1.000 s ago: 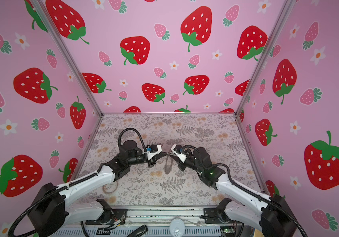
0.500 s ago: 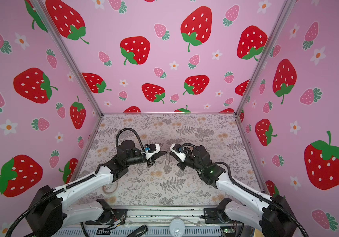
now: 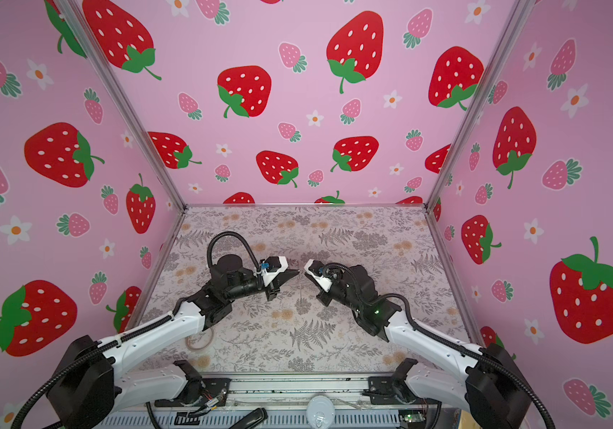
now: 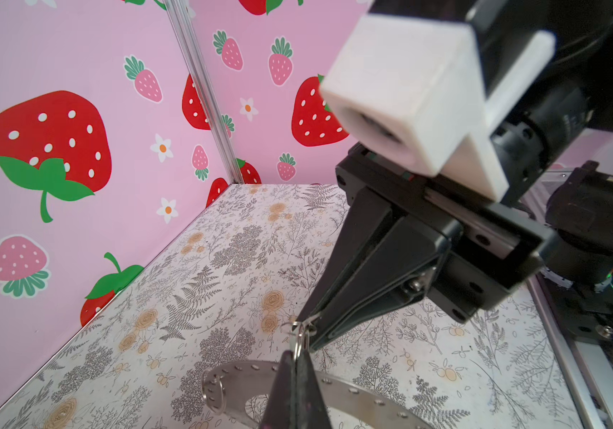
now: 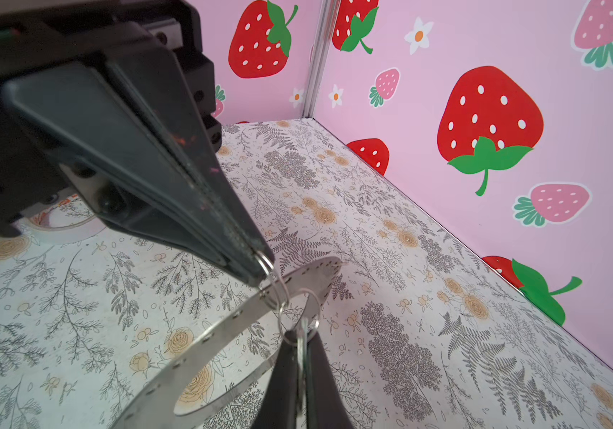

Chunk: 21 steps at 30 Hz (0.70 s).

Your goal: Put the keys on the keyring

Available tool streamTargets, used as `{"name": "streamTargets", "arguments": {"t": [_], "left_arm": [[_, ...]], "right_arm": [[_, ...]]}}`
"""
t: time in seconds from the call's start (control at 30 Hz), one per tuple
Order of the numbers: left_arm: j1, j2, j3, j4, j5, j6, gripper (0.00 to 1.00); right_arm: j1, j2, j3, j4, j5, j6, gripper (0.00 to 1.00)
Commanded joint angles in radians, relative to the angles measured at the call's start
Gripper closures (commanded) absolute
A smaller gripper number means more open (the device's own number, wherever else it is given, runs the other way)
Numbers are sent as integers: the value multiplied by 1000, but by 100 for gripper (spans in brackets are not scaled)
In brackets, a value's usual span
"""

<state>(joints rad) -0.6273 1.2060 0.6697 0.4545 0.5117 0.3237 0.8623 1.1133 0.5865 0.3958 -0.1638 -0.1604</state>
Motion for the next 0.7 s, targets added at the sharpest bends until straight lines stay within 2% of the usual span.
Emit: {"name": "streamTargets", "arguments": {"t": [0.0,0.37,0.67], "left_arm": [[13,-3,-5,122,-66,-31,100],[31,-4,-21,176,-77,-74,100],[32,6,-25,208,-76,-103,100]], "right_arm": [[14,5,-26,21,15,-13,100],[23,11,-48,38,52,-14,100],[56,78,-25,34,18,-39,100]]}}
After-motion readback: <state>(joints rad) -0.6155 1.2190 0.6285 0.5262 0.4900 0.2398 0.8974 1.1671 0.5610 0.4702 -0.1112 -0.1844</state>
